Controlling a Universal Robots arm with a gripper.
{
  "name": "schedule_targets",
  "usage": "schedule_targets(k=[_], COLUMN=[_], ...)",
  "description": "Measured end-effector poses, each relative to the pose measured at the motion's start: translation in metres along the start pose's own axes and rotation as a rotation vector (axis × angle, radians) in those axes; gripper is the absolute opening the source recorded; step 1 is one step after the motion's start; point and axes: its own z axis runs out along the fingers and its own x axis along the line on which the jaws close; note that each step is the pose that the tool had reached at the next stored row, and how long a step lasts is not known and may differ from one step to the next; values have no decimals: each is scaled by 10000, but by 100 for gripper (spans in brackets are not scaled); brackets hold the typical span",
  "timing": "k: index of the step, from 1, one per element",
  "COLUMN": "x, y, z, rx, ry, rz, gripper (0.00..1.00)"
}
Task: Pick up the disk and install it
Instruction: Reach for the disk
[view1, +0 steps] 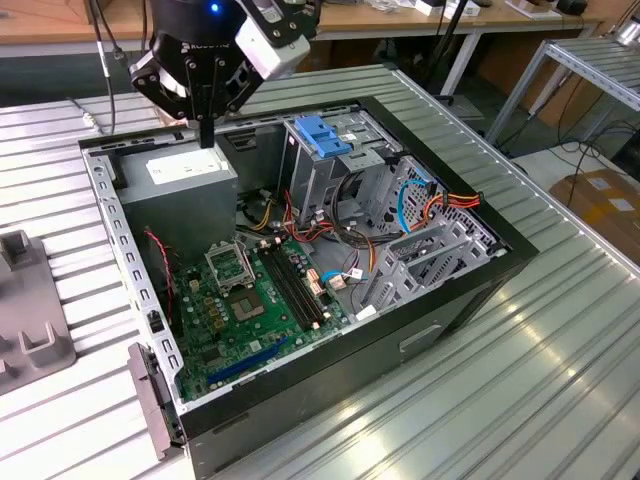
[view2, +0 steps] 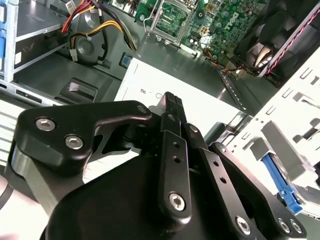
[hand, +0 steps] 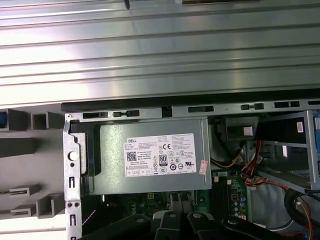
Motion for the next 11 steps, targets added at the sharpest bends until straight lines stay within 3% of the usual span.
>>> schedule_targets(k=[11], x=[57], y=[-4], z=[-2], rx=[0], ry=[0], rz=[0], gripper=[10])
